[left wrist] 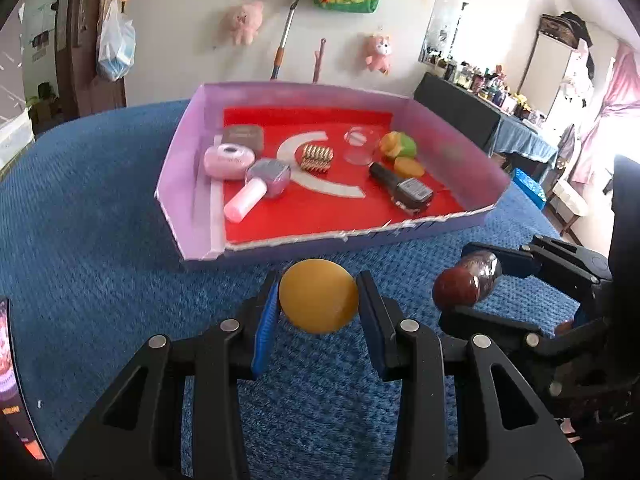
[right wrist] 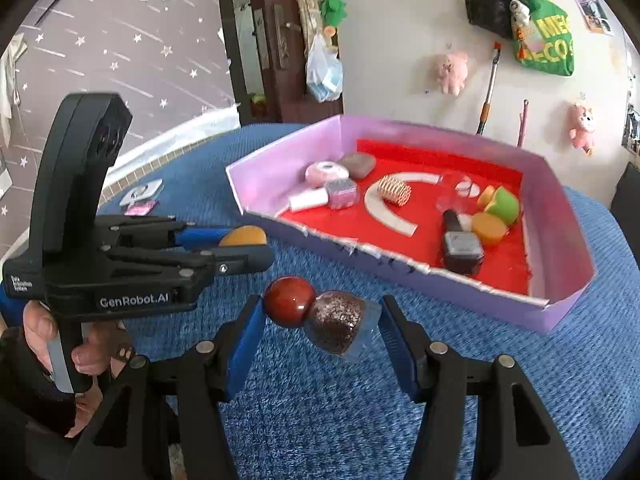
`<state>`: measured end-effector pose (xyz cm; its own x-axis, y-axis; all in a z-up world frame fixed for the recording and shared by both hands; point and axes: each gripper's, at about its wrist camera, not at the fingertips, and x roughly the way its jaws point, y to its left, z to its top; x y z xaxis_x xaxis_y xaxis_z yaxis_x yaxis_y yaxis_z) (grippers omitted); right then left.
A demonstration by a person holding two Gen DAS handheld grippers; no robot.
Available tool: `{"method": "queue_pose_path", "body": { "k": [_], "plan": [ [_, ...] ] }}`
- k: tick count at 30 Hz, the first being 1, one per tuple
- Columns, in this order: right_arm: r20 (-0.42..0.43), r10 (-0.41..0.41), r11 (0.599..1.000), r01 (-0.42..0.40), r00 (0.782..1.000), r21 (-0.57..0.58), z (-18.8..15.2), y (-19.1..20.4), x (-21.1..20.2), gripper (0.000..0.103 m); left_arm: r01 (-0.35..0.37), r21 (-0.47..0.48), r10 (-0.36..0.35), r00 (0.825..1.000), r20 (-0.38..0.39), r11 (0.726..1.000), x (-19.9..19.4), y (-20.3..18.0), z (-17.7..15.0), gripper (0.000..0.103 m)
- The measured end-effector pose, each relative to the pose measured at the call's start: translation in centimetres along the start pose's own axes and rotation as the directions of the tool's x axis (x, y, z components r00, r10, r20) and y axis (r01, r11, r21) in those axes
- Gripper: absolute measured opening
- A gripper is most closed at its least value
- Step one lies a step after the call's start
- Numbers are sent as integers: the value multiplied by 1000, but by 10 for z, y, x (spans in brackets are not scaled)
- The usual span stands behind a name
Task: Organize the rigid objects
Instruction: 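Carry the orange sponge into the box with the left gripper while the right gripper carries the glitter bottle in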
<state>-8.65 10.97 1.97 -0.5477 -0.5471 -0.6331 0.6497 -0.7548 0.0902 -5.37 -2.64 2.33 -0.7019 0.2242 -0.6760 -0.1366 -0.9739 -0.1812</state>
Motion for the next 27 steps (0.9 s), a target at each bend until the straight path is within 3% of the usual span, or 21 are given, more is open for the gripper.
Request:
{"method": "queue_pose_path", "body": {
  "k": [6, 15, 27],
  "plan": [
    [60, -23, 1000, 23, 998, 0, 16, -7, -18, 61, 2, 33, -3, 1000, 28, 999, -6, -9, 16, 36],
    [79, -25, 999, 23, 997, 31, 34, -25, -16, 61, -2, 61, 0, 999, 39, 998, 2, -16, 37, 36],
    [-12, 58, 987, -56, 998, 151, 53, -63, 23, 61, -3, 32, 4, 999, -44, 999, 38, -2, 55, 36]
  ]
}}
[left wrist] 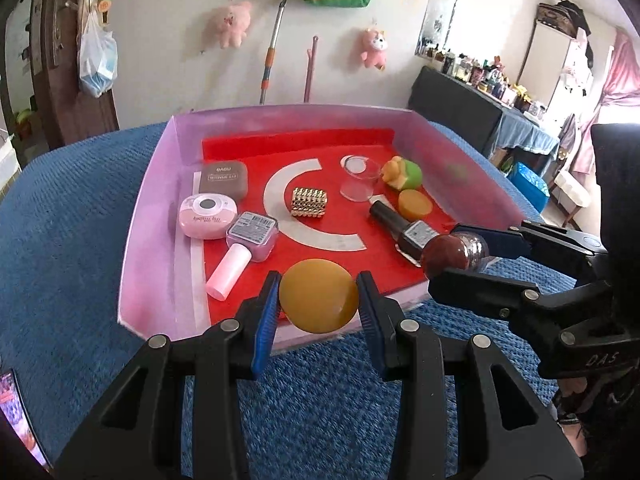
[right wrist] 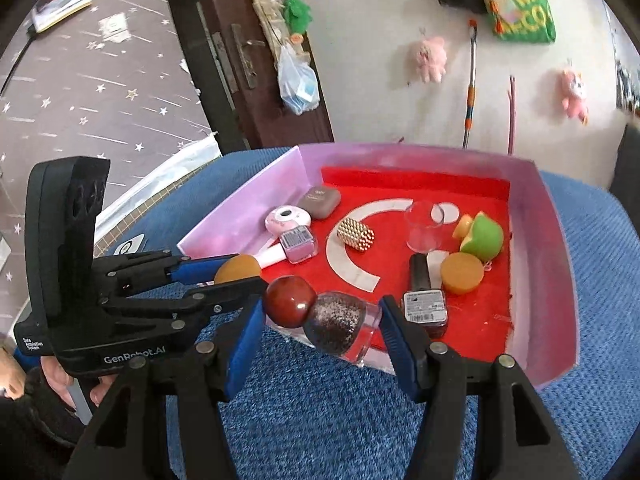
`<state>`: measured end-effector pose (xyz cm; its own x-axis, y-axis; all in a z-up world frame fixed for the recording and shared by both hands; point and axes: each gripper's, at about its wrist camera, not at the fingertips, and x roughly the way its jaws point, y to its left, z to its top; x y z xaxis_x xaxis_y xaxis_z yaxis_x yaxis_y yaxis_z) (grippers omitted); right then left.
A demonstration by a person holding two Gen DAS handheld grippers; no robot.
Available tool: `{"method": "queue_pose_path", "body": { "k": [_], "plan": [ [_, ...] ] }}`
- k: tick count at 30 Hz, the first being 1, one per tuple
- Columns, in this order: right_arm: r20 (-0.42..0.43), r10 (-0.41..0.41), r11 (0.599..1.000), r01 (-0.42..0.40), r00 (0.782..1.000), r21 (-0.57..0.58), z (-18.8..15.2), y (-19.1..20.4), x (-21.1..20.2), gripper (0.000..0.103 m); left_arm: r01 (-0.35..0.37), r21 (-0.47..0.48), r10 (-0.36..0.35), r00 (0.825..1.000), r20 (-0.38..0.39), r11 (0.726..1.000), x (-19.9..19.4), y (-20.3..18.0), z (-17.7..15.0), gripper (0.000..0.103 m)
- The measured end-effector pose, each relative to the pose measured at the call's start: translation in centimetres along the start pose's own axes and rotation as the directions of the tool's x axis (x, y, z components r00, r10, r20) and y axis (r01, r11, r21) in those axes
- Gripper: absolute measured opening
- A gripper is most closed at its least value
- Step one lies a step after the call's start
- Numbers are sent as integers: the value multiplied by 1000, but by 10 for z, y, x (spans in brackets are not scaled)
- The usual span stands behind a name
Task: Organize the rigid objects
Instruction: 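Carry the orange sponge into the box with the left gripper while the right gripper carries the glitter bottle in, then lower and release the orange sponge with the left gripper while the right gripper releases the glitter bottle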
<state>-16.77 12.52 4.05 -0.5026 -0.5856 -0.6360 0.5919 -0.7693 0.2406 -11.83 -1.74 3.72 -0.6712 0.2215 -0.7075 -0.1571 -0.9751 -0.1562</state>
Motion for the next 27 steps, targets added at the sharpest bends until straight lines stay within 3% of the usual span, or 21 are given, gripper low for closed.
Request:
{"method": "queue_pose_path", "body": {
  "k": [5, 11, 14, 17, 23, 27],
  "plan": [
    [-60, 41, 998, -38, 997, 49, 5, -9, 20, 61, 17, -21, -18, 999, -51, 1000, 18, 9, 2, 36],
    [-121, 41, 993, -27, 992, 113, 4, -24, 38, 61, 20, -35, -24, 995, -93, 999, 33, 14, -1, 36],
    [-135, 4, 993, 12, 991, 117, 2, -30, 42, 61, 22, -38, -26, 994, -102, 999, 39, 15, -2, 36],
    [-152, -90, 993, 101, 984, 67, 1, -28, 45, 61, 17, -36, -20, 995, -96, 999, 40, 14, 0, 36],
    [-153, -245, 969, 245, 957, -21, 0, -25, 46, 61, 0, -24, -2, 995, -95, 1000, 40, 11, -1, 36],
    [-172, -233, 972, 237, 957, -1, 1, -32, 46, 61, 11, -41, -15, 995, -97, 999, 41, 14, -1, 36]
  ]
}}
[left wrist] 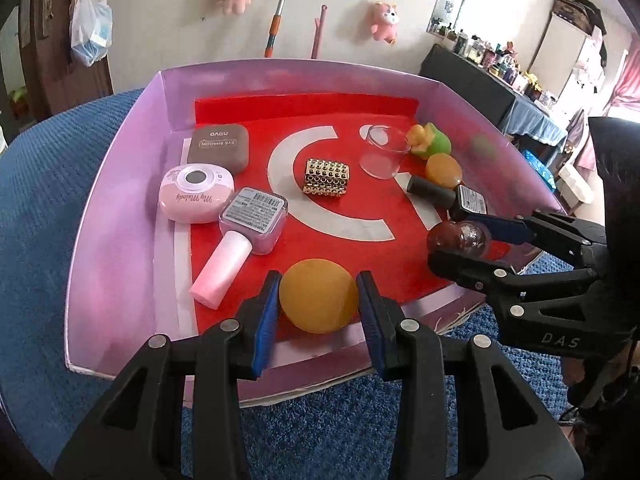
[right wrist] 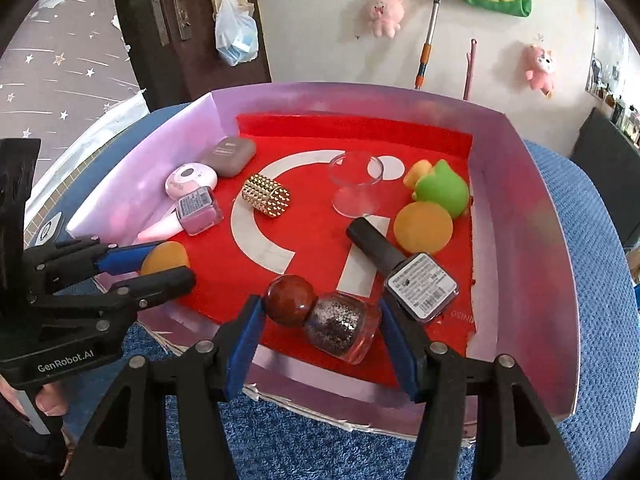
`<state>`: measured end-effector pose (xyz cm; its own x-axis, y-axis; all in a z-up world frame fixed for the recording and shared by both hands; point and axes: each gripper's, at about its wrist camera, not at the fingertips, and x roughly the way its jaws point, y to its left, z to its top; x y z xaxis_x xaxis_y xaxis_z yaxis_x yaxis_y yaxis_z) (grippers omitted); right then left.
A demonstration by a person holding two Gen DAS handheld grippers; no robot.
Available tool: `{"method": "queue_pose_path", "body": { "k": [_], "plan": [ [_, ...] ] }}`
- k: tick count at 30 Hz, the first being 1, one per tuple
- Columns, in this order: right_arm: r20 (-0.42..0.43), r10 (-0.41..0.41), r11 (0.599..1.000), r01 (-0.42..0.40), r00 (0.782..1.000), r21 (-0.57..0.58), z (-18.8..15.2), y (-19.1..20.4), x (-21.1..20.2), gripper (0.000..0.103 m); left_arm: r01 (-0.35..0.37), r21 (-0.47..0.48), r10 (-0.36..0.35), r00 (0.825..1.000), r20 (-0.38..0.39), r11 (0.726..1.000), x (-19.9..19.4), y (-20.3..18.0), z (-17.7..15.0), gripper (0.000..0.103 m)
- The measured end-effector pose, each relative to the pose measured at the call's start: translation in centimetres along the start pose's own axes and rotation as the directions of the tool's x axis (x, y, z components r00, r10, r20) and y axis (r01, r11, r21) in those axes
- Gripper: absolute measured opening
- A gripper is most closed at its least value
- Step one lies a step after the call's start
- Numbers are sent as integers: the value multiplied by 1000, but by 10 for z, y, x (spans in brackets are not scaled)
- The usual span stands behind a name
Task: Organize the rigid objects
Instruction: 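Lower and release the orange sponge with the left gripper while the right gripper releases the glitter bottle, then withdraw both open grippers up and away from the box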
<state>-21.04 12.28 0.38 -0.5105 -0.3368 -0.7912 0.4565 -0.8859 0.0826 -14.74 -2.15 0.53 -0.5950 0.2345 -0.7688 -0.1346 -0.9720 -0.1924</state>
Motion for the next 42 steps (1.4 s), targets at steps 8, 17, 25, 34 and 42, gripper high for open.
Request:
{"method": "queue_pose_path", "body": {
  "k": [8, 17, 25, 34, 42],
  "plan": [
    [-20, 20, 1000, -20, 1000, 18, 1, -3, 0, 61, -6, 2, 6, 1000, -2, 1000, 0, 0, 0, 36],
    [-20, 22, 1000, -21, 1000, 14, 1, -2, -2, 62, -26, 6, 26, 1000, -3, 1000, -2, -1, 0, 42],
    [50, -2, 1000, 1, 999, 14, -4, 4, -24, 66, -39, 5, 39, 999, 24, 999, -9, -4, -4, 56],
    [158, -100, 994, 92, 982, 56, -15, 5, -53, 71, -73, -1, 72, 989, 126, 997, -37, -15, -12, 74],
    [199, -142, 986, 122, 970, 112, -29, 2, -63, 79, -141, -23, 143, 968, 206, 990, -52, -22, -21, 96]
  ]
}}
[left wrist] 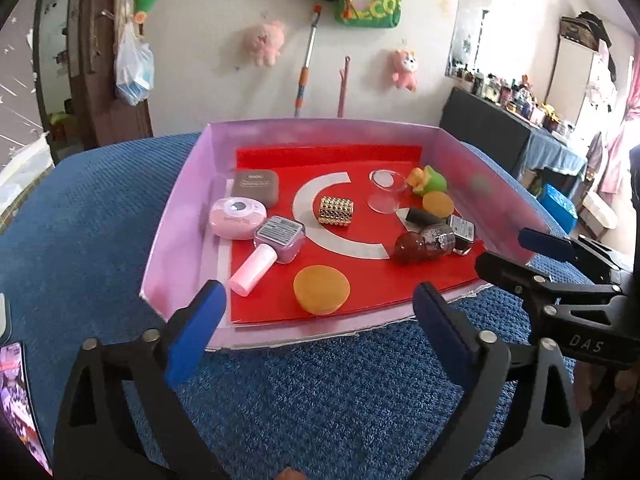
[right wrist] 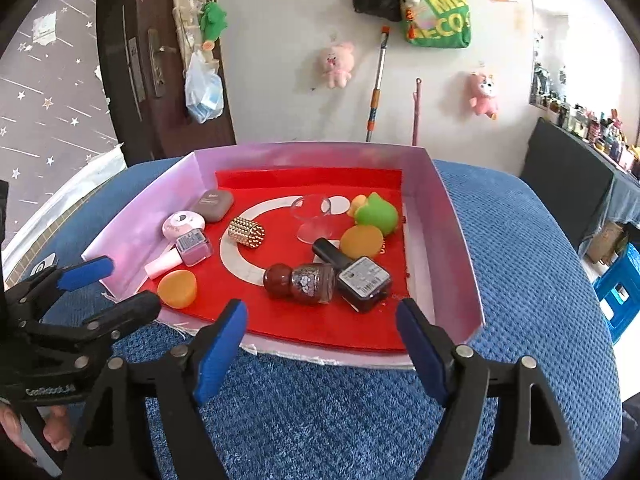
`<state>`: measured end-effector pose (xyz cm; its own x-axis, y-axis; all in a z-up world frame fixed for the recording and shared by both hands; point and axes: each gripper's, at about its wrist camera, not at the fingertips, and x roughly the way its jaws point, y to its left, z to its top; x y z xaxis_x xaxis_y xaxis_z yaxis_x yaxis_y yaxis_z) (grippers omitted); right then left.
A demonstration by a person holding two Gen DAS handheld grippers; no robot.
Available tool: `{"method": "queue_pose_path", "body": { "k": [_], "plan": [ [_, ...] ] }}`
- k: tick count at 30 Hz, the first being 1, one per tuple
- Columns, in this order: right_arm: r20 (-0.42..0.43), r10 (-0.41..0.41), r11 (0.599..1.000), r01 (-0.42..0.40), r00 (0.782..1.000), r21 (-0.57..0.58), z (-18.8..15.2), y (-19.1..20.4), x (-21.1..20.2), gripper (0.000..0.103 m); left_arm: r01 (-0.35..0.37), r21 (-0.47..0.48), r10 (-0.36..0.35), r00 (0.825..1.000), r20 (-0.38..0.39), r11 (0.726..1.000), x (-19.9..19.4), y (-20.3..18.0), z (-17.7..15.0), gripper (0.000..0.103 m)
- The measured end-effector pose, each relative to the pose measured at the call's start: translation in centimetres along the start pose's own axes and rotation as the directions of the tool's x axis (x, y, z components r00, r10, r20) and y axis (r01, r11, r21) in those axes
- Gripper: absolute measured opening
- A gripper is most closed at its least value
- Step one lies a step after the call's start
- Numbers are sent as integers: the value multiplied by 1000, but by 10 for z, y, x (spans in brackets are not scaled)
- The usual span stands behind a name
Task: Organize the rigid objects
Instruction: 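Withdraw both open grippers up and away from the box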
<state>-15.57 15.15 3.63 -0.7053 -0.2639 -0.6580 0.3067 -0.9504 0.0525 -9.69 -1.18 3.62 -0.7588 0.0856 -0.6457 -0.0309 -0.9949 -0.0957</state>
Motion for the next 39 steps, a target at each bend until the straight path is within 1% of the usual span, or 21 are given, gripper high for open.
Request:
{"method": "queue_pose_path", "body": {
  "k": [3, 8, 12, 18, 39],
  "plan": [
    [7, -17, 1000, 17, 1000, 6, -4, 0, -1, 81, -31, -3, 31, 999, 19, 1000, -2, 0, -4, 96],
    [28, -46, 999, 45, 999, 25, -11, -2, -3, 90, -62, -26, 63, 998, 21, 998, 1, 4, -10, 99],
    [35, -64, 998, 63, 997, 31, -14, -3, -3, 90, -91, -33, 91, 996, 15, 995, 7, 6, -14, 99],
    [45, -86, 996, 85, 995, 20, -17, 0, -1, 91, -110, -22, 110, 994, 16, 994, 8, 4, -15, 100],
    [50, -78, 997, 77, 996, 22, -18, 2, -1, 91, -121, -16, 121, 993, 13, 993, 8, 3, -16, 100]
  ]
}}
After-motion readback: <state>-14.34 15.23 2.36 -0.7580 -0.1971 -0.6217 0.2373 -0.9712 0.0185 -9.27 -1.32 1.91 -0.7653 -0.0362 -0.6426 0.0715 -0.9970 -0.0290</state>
